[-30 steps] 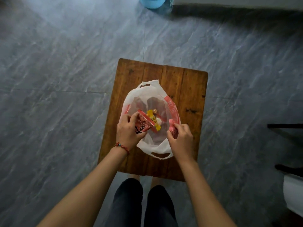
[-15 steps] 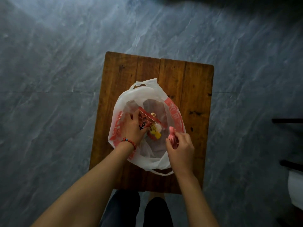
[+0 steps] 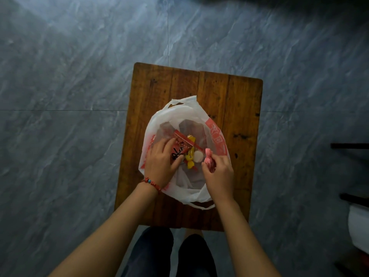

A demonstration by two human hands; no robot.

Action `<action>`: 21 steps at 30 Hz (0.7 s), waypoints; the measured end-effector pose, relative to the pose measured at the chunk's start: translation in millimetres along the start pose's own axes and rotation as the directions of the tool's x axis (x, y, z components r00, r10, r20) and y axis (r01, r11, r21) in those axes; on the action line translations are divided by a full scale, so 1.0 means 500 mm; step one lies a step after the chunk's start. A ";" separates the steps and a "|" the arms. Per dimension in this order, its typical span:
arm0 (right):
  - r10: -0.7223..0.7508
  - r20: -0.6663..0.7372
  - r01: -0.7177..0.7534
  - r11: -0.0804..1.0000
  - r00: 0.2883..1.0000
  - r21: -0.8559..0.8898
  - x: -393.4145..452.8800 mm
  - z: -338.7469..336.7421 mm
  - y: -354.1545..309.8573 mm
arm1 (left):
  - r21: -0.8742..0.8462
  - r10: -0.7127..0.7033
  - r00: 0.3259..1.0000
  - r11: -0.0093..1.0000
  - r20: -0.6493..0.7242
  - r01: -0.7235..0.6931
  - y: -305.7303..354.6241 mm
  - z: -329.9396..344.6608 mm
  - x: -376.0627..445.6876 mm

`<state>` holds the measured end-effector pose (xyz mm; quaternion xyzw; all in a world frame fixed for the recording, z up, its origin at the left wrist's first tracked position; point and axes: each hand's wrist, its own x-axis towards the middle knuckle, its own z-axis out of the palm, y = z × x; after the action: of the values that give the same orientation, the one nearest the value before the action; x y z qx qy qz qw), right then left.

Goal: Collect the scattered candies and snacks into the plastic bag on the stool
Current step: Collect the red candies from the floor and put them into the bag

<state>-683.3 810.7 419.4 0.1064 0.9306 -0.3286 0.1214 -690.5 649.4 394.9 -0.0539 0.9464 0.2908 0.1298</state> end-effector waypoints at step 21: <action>0.073 0.185 -0.049 0.990 0.980 -0.134 0.063 0.138 -0.003 | 0.198 0.032 0.993 0.980 -0.116 -0.008 -0.095 -0.108 -0.095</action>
<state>-703.0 769.2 359.0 0.0951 0.9303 -0.2725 0.2262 -647.9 581.0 425.6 -0.0485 0.9771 0.1932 0.0752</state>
